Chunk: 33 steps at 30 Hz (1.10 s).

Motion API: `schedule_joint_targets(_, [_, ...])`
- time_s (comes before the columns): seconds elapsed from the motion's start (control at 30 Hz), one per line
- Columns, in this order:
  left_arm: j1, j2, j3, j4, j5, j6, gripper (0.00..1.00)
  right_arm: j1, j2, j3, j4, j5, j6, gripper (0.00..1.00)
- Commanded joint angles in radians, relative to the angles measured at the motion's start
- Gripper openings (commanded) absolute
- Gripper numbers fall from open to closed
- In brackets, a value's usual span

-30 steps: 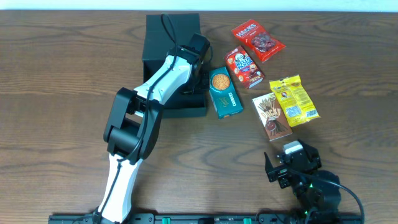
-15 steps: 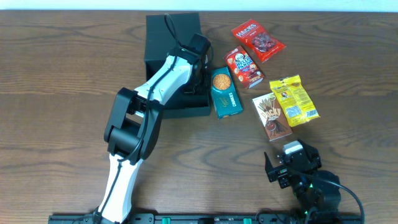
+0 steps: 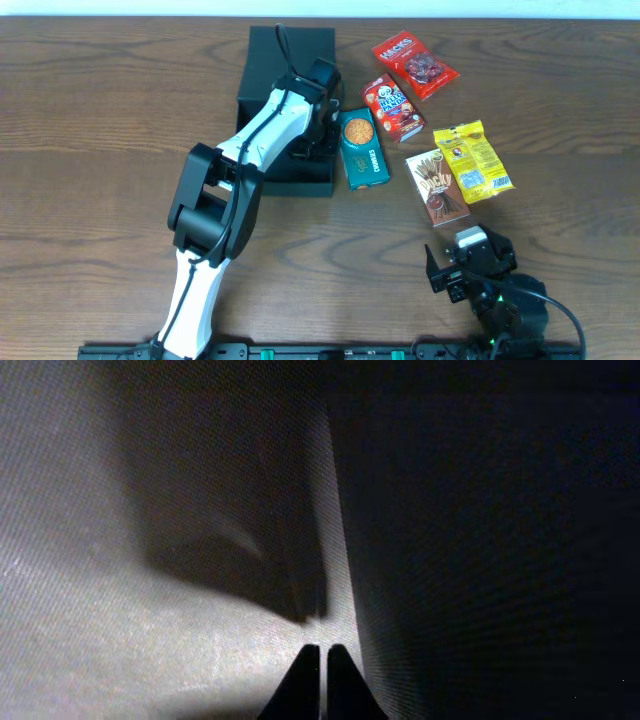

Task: Pack container

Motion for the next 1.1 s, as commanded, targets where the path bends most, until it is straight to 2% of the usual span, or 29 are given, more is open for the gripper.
schedule_joint_targets(0.0, [-0.024, 0.009, -0.011, -0.038, -0.005, 0.036, 0.06, -0.002, -0.005, -0.01, -0.002, -0.001, -0.015, 0.99])
schedule_joint_targets(0.3, [-0.034, 0.007, -0.004, -0.037, -0.004, 0.01, 0.06, -0.002, -0.005, -0.01, -0.002, -0.001, -0.015, 0.99])
schedule_joint_targets(0.63, [-0.027, 0.007, 0.064, -0.038, -0.033, -0.085, 0.06, -0.002, -0.005, -0.01, -0.002, -0.001, -0.015, 0.99])
schedule_joint_targets(1.07, [-0.026, 0.007, 0.13, -0.053, -0.027, -0.1, 0.06, -0.002, -0.005, -0.01, -0.002, -0.001, -0.015, 0.99])
